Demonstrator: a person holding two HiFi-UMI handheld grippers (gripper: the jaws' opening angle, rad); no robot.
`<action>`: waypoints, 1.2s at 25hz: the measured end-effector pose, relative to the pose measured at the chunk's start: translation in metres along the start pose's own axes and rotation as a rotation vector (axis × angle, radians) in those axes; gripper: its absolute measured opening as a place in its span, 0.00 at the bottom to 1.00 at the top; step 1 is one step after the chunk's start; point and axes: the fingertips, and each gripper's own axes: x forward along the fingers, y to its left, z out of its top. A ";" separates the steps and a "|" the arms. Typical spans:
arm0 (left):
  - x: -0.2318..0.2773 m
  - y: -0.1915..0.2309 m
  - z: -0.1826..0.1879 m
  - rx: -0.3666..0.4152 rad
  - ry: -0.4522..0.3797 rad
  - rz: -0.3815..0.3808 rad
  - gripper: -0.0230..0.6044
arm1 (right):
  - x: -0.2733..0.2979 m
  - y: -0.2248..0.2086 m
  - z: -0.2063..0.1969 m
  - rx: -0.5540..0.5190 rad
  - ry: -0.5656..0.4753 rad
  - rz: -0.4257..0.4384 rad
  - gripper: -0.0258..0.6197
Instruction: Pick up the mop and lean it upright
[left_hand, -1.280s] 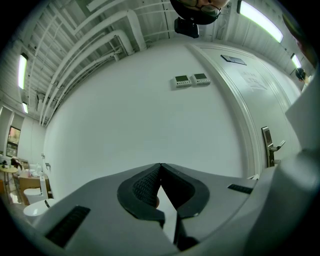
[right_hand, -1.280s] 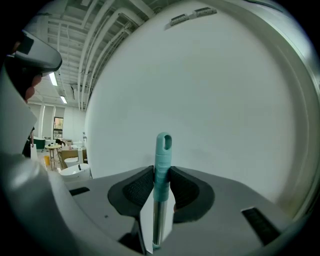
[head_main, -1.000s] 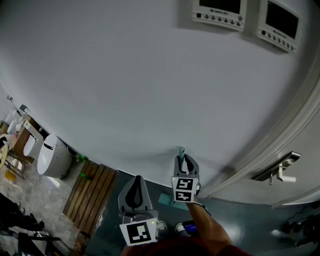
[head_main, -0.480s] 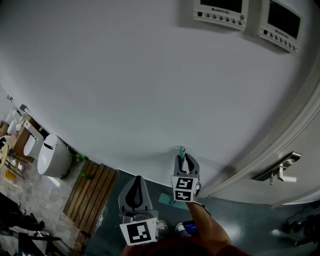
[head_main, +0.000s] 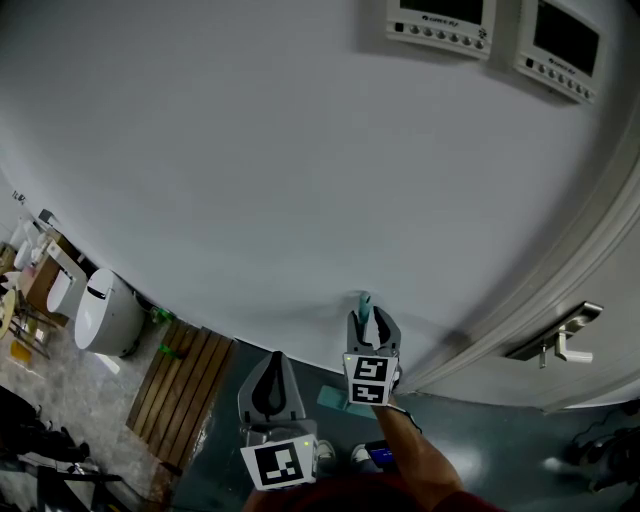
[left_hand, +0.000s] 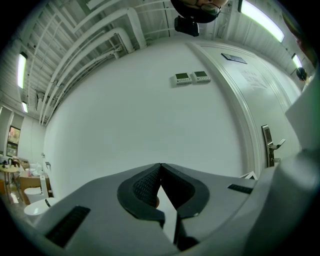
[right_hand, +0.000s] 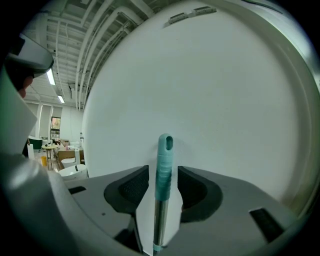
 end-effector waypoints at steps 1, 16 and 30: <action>0.000 0.000 -0.001 -0.001 0.001 0.000 0.06 | -0.001 0.000 0.000 0.001 -0.001 -0.002 0.31; -0.001 -0.002 0.001 -0.008 -0.004 -0.007 0.06 | -0.020 0.001 0.015 0.014 -0.045 0.015 0.31; -0.001 -0.009 0.006 -0.008 -0.014 -0.023 0.06 | -0.063 0.003 0.056 0.017 -0.162 0.061 0.31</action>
